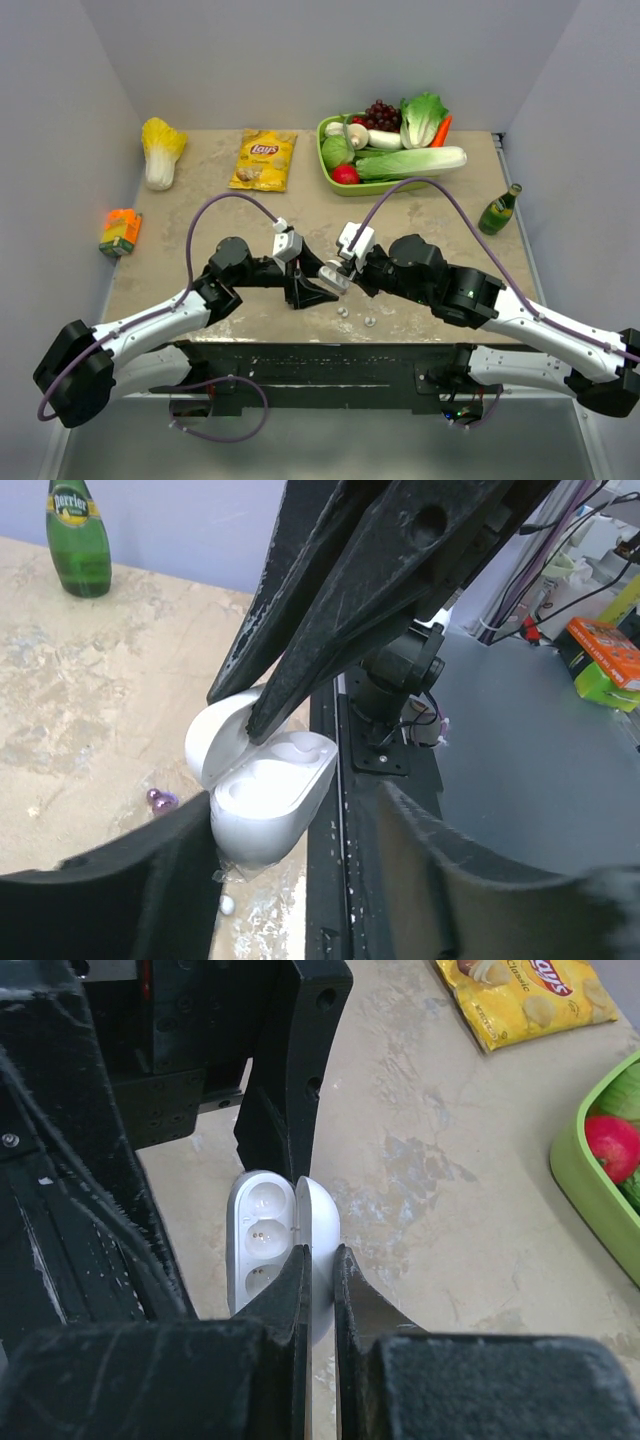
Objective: Insert the wireless bluetooth earbuds into the charging case
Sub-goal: Adjust the charging case.
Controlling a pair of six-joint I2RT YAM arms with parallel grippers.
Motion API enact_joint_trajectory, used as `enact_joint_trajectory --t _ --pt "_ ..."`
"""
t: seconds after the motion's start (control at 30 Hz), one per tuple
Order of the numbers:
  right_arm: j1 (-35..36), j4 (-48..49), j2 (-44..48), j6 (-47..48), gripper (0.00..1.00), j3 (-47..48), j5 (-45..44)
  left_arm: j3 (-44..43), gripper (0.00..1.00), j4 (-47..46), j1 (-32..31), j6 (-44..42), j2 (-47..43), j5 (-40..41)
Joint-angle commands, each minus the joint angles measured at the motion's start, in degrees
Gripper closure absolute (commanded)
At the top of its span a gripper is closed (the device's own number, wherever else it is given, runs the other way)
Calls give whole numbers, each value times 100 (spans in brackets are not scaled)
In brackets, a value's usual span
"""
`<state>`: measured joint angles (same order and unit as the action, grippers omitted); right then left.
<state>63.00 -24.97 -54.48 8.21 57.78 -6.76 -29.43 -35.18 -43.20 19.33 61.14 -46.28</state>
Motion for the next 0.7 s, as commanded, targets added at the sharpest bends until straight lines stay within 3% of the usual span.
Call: enact_joint_trajectory --t 0.0,0.13,0.27,0.4,0.5,0.67 --pt "28 124 78 58 100 269 -62 -177 44 -59 22 -70 73 -48" --pt "28 142 78 49 100 252 -27 -142 46 -217 31 9 73 31" --pt "37 142 60 49 100 243 0 -124 38 -358 31 97 90 75" --pt "28 159 60 41 100 234 9 -98 37 -489 22 132 117 137" --pt "37 177 60 41 100 225 9 -54 43 -560 22 150 126 190" --pt "37 177 43 41 100 216 9 16 68 -709 22 185 178 207"
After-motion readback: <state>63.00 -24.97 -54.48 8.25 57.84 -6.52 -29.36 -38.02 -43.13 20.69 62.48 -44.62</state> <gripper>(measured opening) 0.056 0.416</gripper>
